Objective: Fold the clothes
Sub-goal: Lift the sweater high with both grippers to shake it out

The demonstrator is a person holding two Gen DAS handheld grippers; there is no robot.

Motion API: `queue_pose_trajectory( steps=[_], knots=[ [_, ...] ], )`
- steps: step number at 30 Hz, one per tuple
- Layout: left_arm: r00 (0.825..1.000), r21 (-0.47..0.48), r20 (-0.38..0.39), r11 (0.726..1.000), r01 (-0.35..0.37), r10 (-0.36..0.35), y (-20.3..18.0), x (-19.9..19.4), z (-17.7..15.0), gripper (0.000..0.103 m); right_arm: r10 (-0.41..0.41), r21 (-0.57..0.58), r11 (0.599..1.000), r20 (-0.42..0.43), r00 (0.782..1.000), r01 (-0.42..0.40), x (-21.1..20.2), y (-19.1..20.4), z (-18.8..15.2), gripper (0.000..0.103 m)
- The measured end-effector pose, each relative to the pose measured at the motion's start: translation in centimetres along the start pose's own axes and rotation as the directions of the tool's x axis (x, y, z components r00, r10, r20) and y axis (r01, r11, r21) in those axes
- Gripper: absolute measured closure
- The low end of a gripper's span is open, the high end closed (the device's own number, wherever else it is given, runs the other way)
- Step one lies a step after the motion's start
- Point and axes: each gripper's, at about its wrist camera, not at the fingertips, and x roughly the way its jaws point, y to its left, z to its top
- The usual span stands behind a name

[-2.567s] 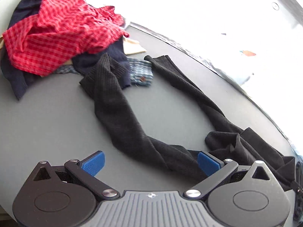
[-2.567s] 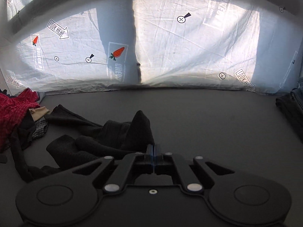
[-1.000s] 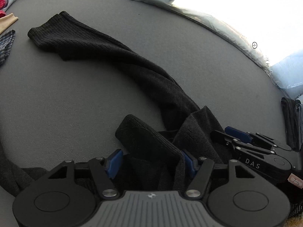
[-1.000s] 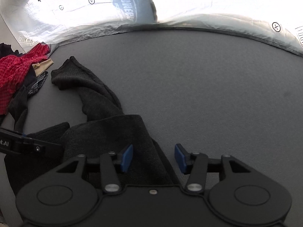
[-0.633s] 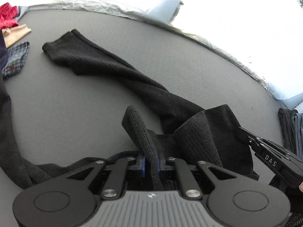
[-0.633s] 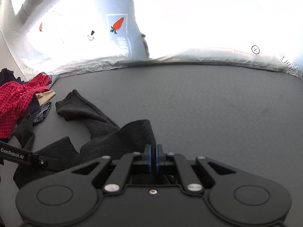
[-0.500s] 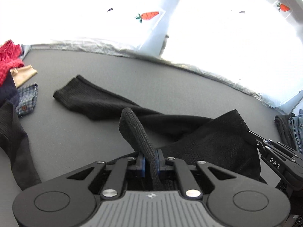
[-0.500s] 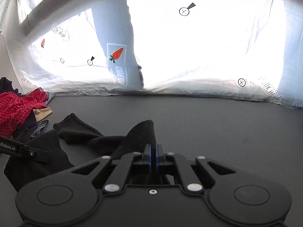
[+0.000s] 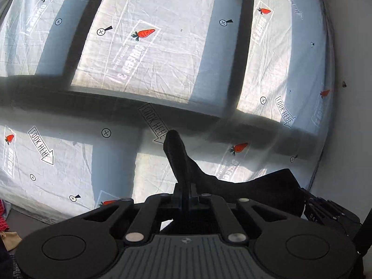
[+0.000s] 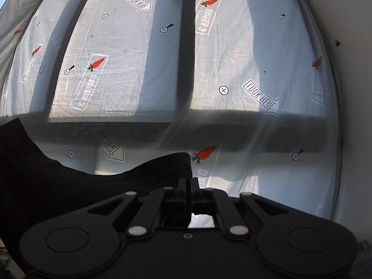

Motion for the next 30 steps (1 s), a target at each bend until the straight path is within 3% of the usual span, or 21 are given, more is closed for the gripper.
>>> queue_pose_trajectory(
  steps=[5, 10, 14, 18, 20, 22, 23, 25, 30],
  knots=[
    [0.978, 0.063, 0.145, 0.988, 0.142, -0.15, -5.6, -1.4, 3.0, 0.099, -0.129, -0.04, 0.99, 0.156, 0.979, 0.136, -1.8, -4.9, 5.5, 0.1],
    [0.932, 0.101, 0.254, 0.965, 0.241, -0.259, -9.8, -2.6, 7.2, 0.099, -0.219, -0.068, 0.965, 0.323, 0.921, 0.254, -3.9, -8.5, 11.5, 0.1],
    [0.871, 0.118, 0.365, 0.945, 0.306, -0.328, -11.9, -4.1, 11.4, 0.099, -0.254, -0.058, 0.947, 0.467, 0.847, 0.316, -5.1, -10.2, 17.5, 0.1],
    [0.791, 0.142, 0.491, 0.929, 0.341, -0.366, -13.1, -6.9, 15.3, 0.098, -0.259, -0.026, 0.939, 0.602, 0.755, 0.343, -6.5, -10.9, 24.1, 0.099],
    [0.757, 0.164, 0.547, 0.932, 0.322, -0.358, -13.2, -8.4, 16.0, 0.098, -0.238, -0.021, 0.945, 0.64, 0.731, 0.326, -6.8, -10.5, 27.0, 0.099],
    [0.74, 0.169, 0.578, 0.938, 0.303, -0.344, -12.7, -9.6, 16.2, 0.098, -0.205, -0.02, 0.958, 0.655, 0.727, 0.288, -6.4, -9.8, 28.9, 0.099],
    [0.742, 0.167, 0.579, 0.94, 0.298, -0.338, -12.3, -9.9, 15.9, 0.098, -0.193, -0.022, 0.962, 0.653, 0.733, 0.273, -6.0, -9.3, 29.2, 0.099],
    [0.77, 0.144, 0.563, 0.953, 0.265, -0.299, -10.8, -10.3, 14.8, 0.098, -0.161, -0.038, 0.971, 0.633, 0.758, 0.238, -4.8, -7.7, 28.6, 0.099],
    [0.888, 0.045, 0.434, 0.988, 0.146, -0.151, -5.7, -9.4, 10.4, 0.098, -0.045, -0.089, 0.991, 0.487, 0.872, 0.101, -0.7, -1.3, 22.7, 0.099]
  ],
)
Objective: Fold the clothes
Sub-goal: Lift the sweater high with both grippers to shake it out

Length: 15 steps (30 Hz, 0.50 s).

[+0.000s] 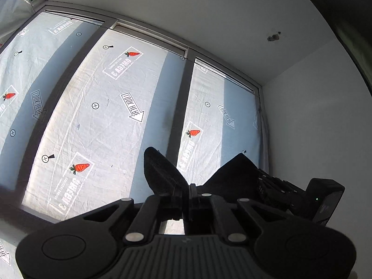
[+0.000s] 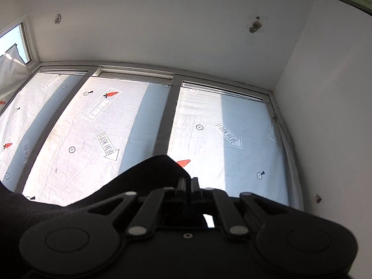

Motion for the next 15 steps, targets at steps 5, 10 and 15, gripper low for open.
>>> queue_pose_trajectory(
  steps=[5, 10, 15],
  knots=[
    [0.934, 0.078, -0.184, 0.952, -0.296, 0.305, 6.3, -4.1, -6.3, 0.098, 0.203, 0.095, 0.978, -0.247, 0.947, -0.185, -1.5, 10.5, -9.5, 0.099],
    [0.728, 0.035, -0.466, 0.832, -0.553, 0.503, 17.1, -9.5, -12.8, 0.098, 0.431, 0.229, 0.902, -0.452, 0.781, -0.365, -4.1, 25.0, -18.0, 0.099],
    [0.411, 0.206, -0.625, 0.648, -0.734, 0.664, 27.3, -16.9, -19.1, 0.098, 0.613, 0.371, 0.786, -0.571, 0.546, -0.494, -9.5, 39.8, -24.2, 0.099]
  ],
)
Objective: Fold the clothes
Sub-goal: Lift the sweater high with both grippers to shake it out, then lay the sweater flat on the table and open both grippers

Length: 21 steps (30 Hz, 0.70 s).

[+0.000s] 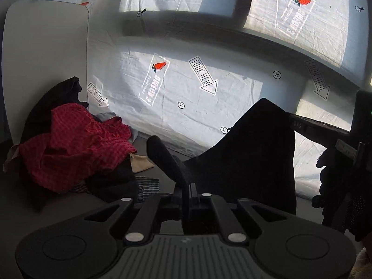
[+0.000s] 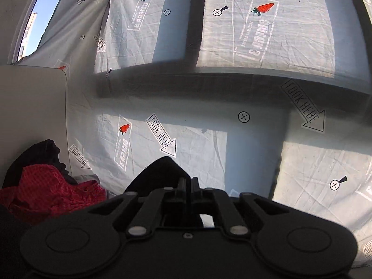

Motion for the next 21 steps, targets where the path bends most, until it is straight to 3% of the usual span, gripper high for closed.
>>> queue_pose_trajectory(
  steps=[2, 4, 6, 8, 10, 12, 17, 19, 21],
  knots=[
    [0.992, 0.0, -0.1, 0.997, -0.08, 0.08, 3.7, 2.6, -2.1, 0.098, 0.055, -0.004, 0.998, -0.097, 0.994, -0.056, 2.9, 4.4, -3.0, 0.099],
    [0.964, 0.009, -0.224, 0.99, -0.143, 0.141, 7.0, 5.6, -4.0, 0.097, 0.096, -0.007, 0.995, -0.19, 0.977, -0.099, 5.4, 8.0, -5.9, 0.098],
    [0.925, -0.029, -0.354, 0.987, -0.16, 0.14, 9.9, 8.3, -5.4, 0.096, 0.133, -0.005, 0.99, -0.313, 0.94, -0.141, 7.9, 11.4, -9.5, 0.095],
    [0.895, -0.047, -0.426, 0.985, -0.169, 0.133, 11.6, 10.5, -6.2, 0.093, 0.14, -0.016, 0.987, -0.401, 0.905, -0.16, 9.4, 13.4, -12.3, 0.095],
    [0.882, -0.019, -0.451, 0.987, -0.162, 0.136, 12.3, 11.9, -6.4, 0.092, 0.13, -0.013, 0.988, -0.47, 0.873, -0.154, 10.3, 14.3, -14.6, 0.095],
    [0.871, 0.0, -0.472, 0.988, -0.156, 0.138, 12.4, 13.1, -6.3, 0.09, 0.129, 0.017, 0.99, -0.5, 0.856, -0.139, 10.4, 14.0, -15.3, 0.094],
    [0.858, 0.056, -0.49, 0.988, -0.143, 0.152, 11.8, 14.5, -5.4, 0.077, 0.068, 0.059, 0.997, -0.526, 0.848, -0.044, 8.4, 9.8, -16.1, 0.086],
    [0.862, 0.085, -0.477, 0.985, -0.15, 0.172, 11.3, 14.8, -4.9, 0.064, 0.026, 0.071, 0.997, -0.532, 0.846, 0.014, 7.0, 7.4, -16.5, 0.083],
    [0.87, 0.116, -0.453, 0.98, -0.16, 0.196, 10.5, 14.7, -4.4, 0.059, -0.03, 0.075, 0.994, -0.538, 0.842, 0.084, 5.0, 4.8, -17.2, 0.082]
  ],
)
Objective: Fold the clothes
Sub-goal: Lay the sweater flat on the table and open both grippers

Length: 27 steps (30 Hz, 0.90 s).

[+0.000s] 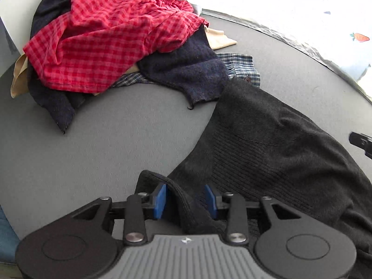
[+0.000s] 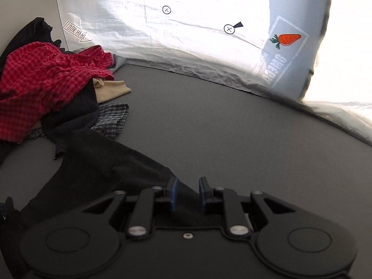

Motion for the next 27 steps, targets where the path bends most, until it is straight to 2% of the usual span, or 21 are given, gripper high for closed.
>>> queue_pose_trajectory(
  steps=[3, 8, 12, 15, 20, 23, 27],
  knots=[
    [0.999, 0.035, 0.047, 0.999, -0.018, 0.016, -1.8, -1.2, 0.1, 0.05, -0.078, 0.069, 0.995, -0.007, 0.997, 0.078, -2.5, -4.1, -2.5, 0.081],
    [0.997, 0.103, 0.073, 0.994, 0.02, -0.028, -5.9, -3.0, -1.3, 0.039, -0.14, 0.183, 0.972, -0.037, 0.989, 0.145, -7.1, -9.5, -7.3, 0.08],
    [0.996, 0.193, 0.035, 0.978, 0.077, -0.085, -10.4, -3.2, -4.3, 0.029, -0.203, 0.242, 0.946, -0.068, 0.977, 0.214, -10.7, -13.1, -12.0, 0.072],
    [0.992, 0.242, -0.017, 0.962, 0.124, -0.124, -14.1, -2.9, -7.3, 0.028, -0.249, 0.275, 0.924, -0.1, 0.963, 0.267, -13.0, -15.8, -15.3, 0.067],
    [0.992, 0.347, -0.06, 0.929, 0.127, -0.113, -19.3, -1.9, -11.9, 0.024, -0.337, 0.297, 0.885, -0.125, 0.933, 0.359, -16.8, -20.4, -19.8, 0.062],
    [0.994, 0.33, -0.055, 0.938, 0.109, -0.096, -20.5, -1.3, -13.5, 0.019, -0.379, 0.291, 0.868, -0.139, 0.915, 0.403, -18.2, -22.9, -21.8, 0.061],
    [0.997, 0.271, -0.036, 0.96, 0.069, -0.061, -20.7, -1.1, -13.9, 0.006, -0.421, 0.234, 0.861, -0.171, 0.891, 0.452, -18.8, -25.2, -24.0, 0.06]
  ],
)
